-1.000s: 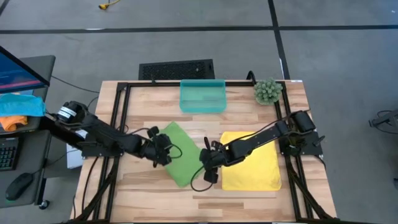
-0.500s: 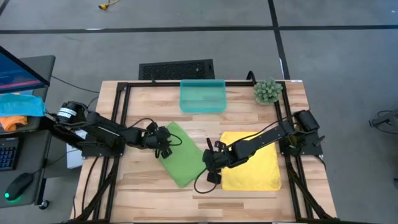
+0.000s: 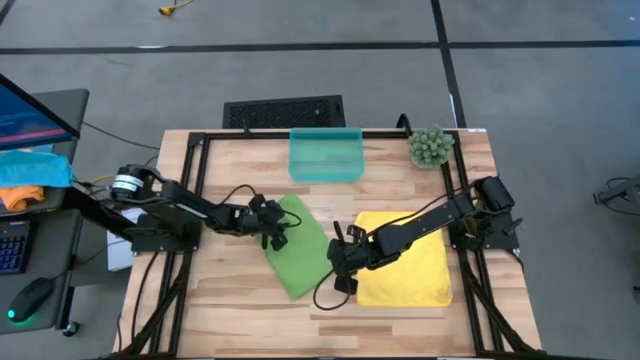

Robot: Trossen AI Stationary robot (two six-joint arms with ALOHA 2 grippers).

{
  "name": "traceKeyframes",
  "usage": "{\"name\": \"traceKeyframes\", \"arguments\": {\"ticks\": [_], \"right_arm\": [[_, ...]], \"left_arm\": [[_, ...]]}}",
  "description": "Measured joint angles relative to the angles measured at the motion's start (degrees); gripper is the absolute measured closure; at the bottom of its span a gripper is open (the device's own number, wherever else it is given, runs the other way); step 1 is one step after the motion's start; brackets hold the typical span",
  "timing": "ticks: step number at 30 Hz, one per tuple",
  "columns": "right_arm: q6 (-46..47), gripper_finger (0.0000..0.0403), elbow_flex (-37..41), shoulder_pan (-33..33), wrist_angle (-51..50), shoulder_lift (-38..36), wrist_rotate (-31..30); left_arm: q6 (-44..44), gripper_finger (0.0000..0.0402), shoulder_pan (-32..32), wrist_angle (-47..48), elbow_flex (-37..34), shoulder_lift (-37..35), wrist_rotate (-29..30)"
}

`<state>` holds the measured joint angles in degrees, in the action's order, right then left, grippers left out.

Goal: Roll microfiber towels into tight, uniform cylinder then place into a basket
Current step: Fold the green towel

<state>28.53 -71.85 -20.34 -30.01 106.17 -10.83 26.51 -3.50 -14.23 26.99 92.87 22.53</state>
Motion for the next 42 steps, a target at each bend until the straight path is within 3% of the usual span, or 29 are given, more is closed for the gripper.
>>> {"name": "traceKeyframes", "arguments": {"ticks": [8, 16, 25, 32, 42], "right_arm": [[0.0, 0.0337, 0.0, 0.0, -0.5, 0.0, 0.0], [0.0, 0.0337, 0.0, 0.0, -1.4, 0.0, 0.0], [2.0, 0.0337, 0.0, -2.1, -5.1, -2.6, -5.2], [4.5, 0.0337, 0.0, -5.7, -6.5, -6.9, -11.1], [4.5, 0.0337, 0.0, -7.3, -7.8, -7.7, -14.6]], "left_arm": [[-13.7, 0.0256, 0.3, -1.9, 5.6, 4.7, -4.2], [-22.0, 0.0256, -0.8, 4.3, 11.0, 4.0, -5.6], [-15.0, 0.0256, -11.3, 6.1, 12.2, 0.0, -5.4], [-8.0, 0.0256, -20.9, 2.8, 12.2, 0.1, 2.6], [-3.9, 0.0256, -23.0, 0.2, 12.9, 4.4, 2.5]]}}
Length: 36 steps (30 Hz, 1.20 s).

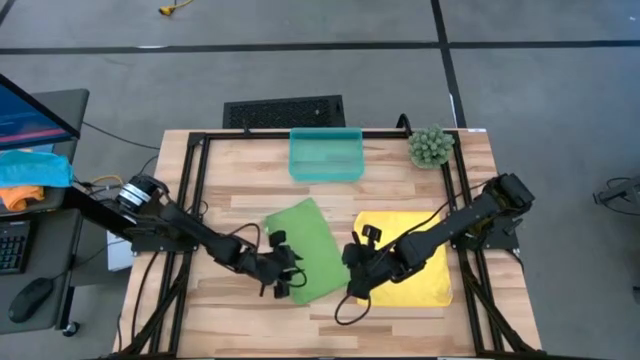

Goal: Roll microfiber towels into tight, uniform cylinder then place into a basket
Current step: Fold the green towel

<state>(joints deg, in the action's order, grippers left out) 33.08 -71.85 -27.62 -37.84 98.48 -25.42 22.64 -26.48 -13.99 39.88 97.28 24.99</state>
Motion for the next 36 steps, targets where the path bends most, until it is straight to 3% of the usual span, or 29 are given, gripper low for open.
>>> {"name": "traceKeyframes", "arguments": {"ticks": [8, 15, 23, 31, 36], "right_arm": [[1.4, 0.0337, 0.0, 0.5, -1.9, 0.0, -0.2], [2.1, 0.0337, 0.0, 0.5, -2.4, 0.0, -0.2], [2.1, 0.0337, 0.0, 0.6, -2.4, 0.0, -0.2], [2.1, 0.0337, 0.0, 0.7, -2.3, 0.0, -0.2], [2.1, 0.0337, 0.0, 0.8, -2.2, 0.0, -0.2]], "left_arm": [[0.4, 0.0256, -0.6, 3.1, 4.3, 7.0, -3.6], [1.4, 0.0256, -1.4, 13.8, 7.0, 6.4, -4.8], [-0.4, 0.0256, -2.8, 29.2, 11.5, 6.2, -11.8], [-2.7, 0.0256, -6.8, 50.6, 19.5, 6.7, -9.8], [-2.3, 0.0256, -9.1, 57.1, 21.6, 7.0, -6.5]]}}
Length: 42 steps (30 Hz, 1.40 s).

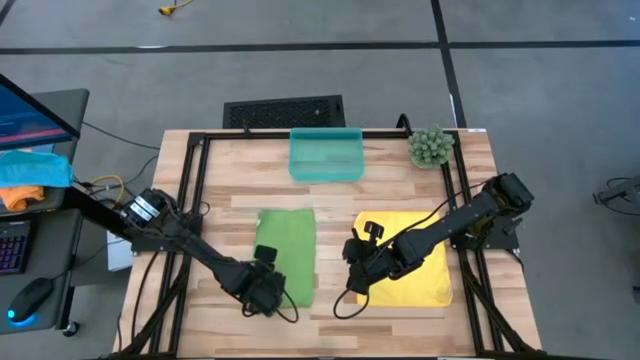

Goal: Roll microfiber towels into tight, uniform cylinder then place into a basket
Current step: Fold the green towel

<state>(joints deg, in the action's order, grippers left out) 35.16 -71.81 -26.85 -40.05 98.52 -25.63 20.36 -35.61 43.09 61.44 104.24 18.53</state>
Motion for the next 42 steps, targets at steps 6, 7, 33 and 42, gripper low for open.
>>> {"name": "traceKeyframes", "arguments": {"ticks": [6, 7, 33, 42], "right_arm": [[0.0, 0.0337, 0.0, 0.0, 0.5, 0.0, 0.0], [-0.1, 0.0337, 0.0, 0.0, 0.6, 0.0, 0.0], [-22.4, 0.0337, 2.2, -1.8, 23.9, 4.1, 6.6], [-30.5, 0.0330, 2.0, -1.5, 31.5, 9.7, 14.0]], "left_arm": [[-0.2, 0.0256, -3.4, 4.6, 5.1, 0.0, 7.6], [0.5, 0.0256, -4.0, 6.7, 5.9, 0.0, 8.4], [31.4, 0.0255, -21.3, 5.8, 2.9, -0.2, 14.2], [27.7, 0.0255, -19.9, 0.2, 2.9, -0.1, 10.7]]}}
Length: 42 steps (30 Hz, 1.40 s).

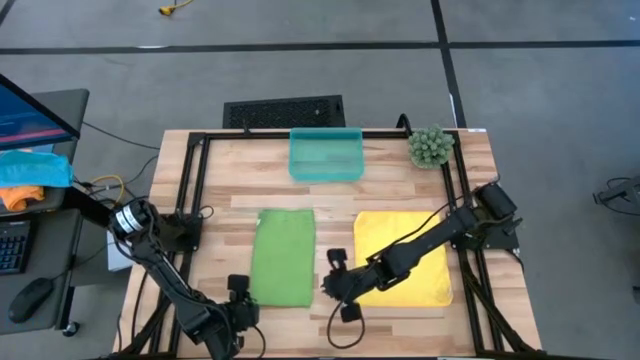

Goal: Roll microfiber towels into tight, uniform cylinder then place into a basket
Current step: Fold the green towel

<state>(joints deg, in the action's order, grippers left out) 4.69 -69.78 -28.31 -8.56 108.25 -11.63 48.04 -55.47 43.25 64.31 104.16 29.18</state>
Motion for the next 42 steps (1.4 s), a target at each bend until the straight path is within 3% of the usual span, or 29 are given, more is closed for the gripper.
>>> {"name": "traceKeyframes", "arguments": {"ticks": [12, 19, 23, 32, 42], "right_arm": [[-9.1, 0.0237, 0.0, 0.1, 10.9, 4.8, 1.2], [-11.0, 0.0190, 0.1, 1.4, 11.5, 7.6, 2.7], [-14.5, 0.0184, -0.3, 1.4, 16.6, 10.4, 5.8], [-17.2, 0.0190, -0.4, 3.1, 19.5, 11.2, 12.7], [-17.2, 0.0203, -0.3, 5.2, 15.2, 11.2, 12.7]], "left_arm": [[-4.0, 0.0255, 2.4, 0.2, -0.1, 4.7, 0.1], [-0.4, 0.0256, 3.1, 1.1, -0.2, 4.7, -0.4], [2.2, 0.0280, 3.4, 0.9, -0.2, 4.7, -0.6], [2.7, 0.0388, 3.5, 0.3, -0.3, 4.7, 4.0], [6.7, 0.0392, 7.7, -2.3, -0.3, 4.7, 4.5]]}}
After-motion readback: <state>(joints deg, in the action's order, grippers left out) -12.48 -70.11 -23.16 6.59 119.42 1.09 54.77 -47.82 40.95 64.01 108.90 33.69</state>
